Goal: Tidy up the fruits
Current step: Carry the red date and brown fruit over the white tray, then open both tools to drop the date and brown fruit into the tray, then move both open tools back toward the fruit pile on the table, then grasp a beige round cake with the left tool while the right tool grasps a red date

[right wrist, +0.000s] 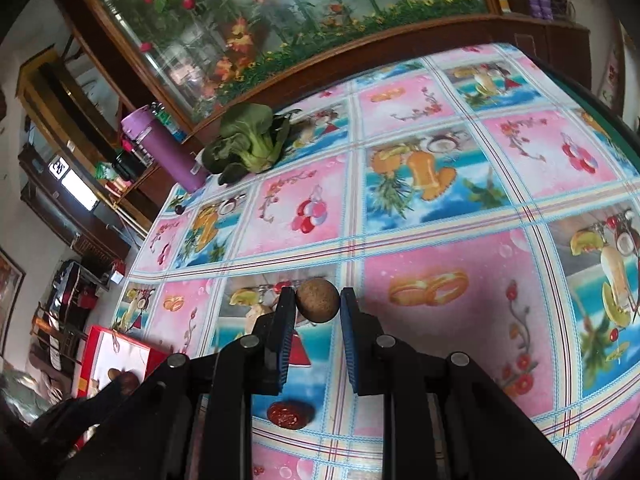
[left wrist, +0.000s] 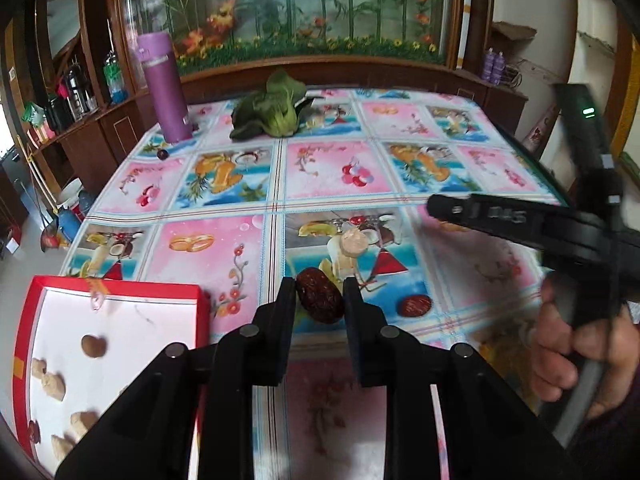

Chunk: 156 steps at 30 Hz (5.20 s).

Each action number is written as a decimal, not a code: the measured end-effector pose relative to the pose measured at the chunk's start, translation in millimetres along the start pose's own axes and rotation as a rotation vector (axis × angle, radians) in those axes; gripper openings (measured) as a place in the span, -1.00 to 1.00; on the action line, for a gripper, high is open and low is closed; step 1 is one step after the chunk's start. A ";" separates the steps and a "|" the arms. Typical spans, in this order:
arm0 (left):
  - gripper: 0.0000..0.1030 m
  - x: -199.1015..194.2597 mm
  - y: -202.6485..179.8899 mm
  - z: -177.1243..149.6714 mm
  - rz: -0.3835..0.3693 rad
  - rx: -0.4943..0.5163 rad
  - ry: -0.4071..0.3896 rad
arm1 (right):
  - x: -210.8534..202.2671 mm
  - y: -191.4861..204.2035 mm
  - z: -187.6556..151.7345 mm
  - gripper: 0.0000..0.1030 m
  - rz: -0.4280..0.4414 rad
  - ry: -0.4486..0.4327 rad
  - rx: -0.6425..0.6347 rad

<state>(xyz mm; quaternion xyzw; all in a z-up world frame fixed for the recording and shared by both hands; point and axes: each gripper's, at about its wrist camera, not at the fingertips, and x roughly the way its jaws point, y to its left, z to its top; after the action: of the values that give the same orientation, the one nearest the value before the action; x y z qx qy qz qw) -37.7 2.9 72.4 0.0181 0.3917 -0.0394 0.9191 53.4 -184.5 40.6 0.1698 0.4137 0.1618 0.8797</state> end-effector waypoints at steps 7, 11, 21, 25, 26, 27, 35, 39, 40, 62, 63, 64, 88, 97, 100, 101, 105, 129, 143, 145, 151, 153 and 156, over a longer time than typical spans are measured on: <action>-0.50 -53.0 4.2 -13.5 0.001 0.001 -0.086 | -10.3 8.1 -2.9 -0.59 -0.004 -0.086 -0.044; -0.50 -75.9 14.2 -19.8 0.027 -0.011 -0.137 | -21.7 13.0 -9.4 -0.59 0.010 -0.135 -0.040; -0.50 -116.6 58.8 -33.0 0.139 -0.055 -0.246 | -43.8 85.1 -57.8 -0.60 0.158 -0.123 -0.137; -0.50 -125.9 81.2 -41.3 0.180 -0.088 -0.269 | -49.9 121.5 -67.8 -0.59 0.190 -0.121 -0.201; -0.50 -127.9 86.9 -43.4 0.189 -0.097 -0.273 | -52.5 132.9 -70.9 -0.59 0.202 -0.120 -0.221; -0.50 -129.6 92.0 -45.3 0.198 -0.106 -0.275 | -54.3 139.9 -73.4 -0.59 0.208 -0.120 -0.234; -0.50 -141.2 132.0 -65.2 0.259 -0.178 -0.287 | -52.7 192.0 -96.3 -0.59 0.245 -0.095 -0.333; -0.50 -142.3 146.8 -72.8 0.274 -0.208 -0.283 | -49.5 210.5 -106.6 -0.59 0.262 -0.073 -0.372; -0.50 -142.3 150.3 -74.7 0.279 -0.215 -0.282 | -48.4 214.5 -108.9 -0.59 0.262 -0.069 -0.381; -0.50 -111.1 201.8 -96.1 0.348 -0.299 -0.201 | 1.1 251.2 -148.1 -0.59 0.249 0.098 -0.449; -0.50 -110.5 202.6 -96.4 0.349 -0.300 -0.200 | 1.1 251.9 -148.5 -0.59 0.257 0.103 -0.450; -0.50 -109.7 203.8 -97.3 0.351 -0.300 -0.198 | 2.3 252.3 -148.4 -0.59 0.257 0.105 -0.448; -0.49 -76.4 221.3 -106.8 0.362 -0.307 -0.095 | 28.8 258.7 -157.6 -0.60 0.230 0.174 -0.445; -0.49 -66.1 222.9 -108.3 0.369 -0.301 -0.052 | 30.4 257.5 -158.3 -0.60 0.233 0.178 -0.445; -0.49 -64.1 222.0 -108.2 0.370 -0.297 -0.046 | 30.5 257.8 -158.3 -0.59 0.232 0.179 -0.444; -0.49 -62.9 221.6 -107.2 0.370 -0.296 -0.044 | 30.4 257.7 -158.3 -0.59 0.231 0.177 -0.444; -0.49 -58.6 221.5 -107.9 0.374 -0.293 -0.021 | 33.5 256.9 -158.1 -0.58 0.211 0.187 -0.445; 0.45 -57.4 211.0 -102.3 0.427 -0.283 0.023 | 22.3 204.3 -137.7 -0.52 0.189 0.176 -0.328; 0.58 -53.8 129.3 -44.9 0.284 -0.122 -0.032 | -30.6 60.5 -72.9 -0.45 -0.002 0.011 -0.172; 0.58 -49.7 112.7 -36.1 0.262 -0.090 -0.036 | -29.5 41.5 -65.1 -0.45 -0.029 0.019 -0.147; 0.59 -39.6 73.2 -22.1 0.189 -0.035 -0.018 | -24.0 28.2 -59.6 -0.45 -0.036 0.053 -0.191; 0.59 -35.0 63.9 -19.8 0.179 -0.015 -0.003 | -17.6 35.4 -58.4 -0.45 -0.031 0.081 -0.231; 0.59 -29.7 54.5 -16.3 0.167 0.002 0.017 | -6.5 43.2 -59.0 -0.45 -0.033 0.110 -0.273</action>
<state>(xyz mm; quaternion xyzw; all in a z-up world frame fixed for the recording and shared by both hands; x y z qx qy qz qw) -65.2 60.0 82.6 0.0518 0.3967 0.0372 0.9157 -3.0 -139.1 28.3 0.0326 0.4383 0.2112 0.8731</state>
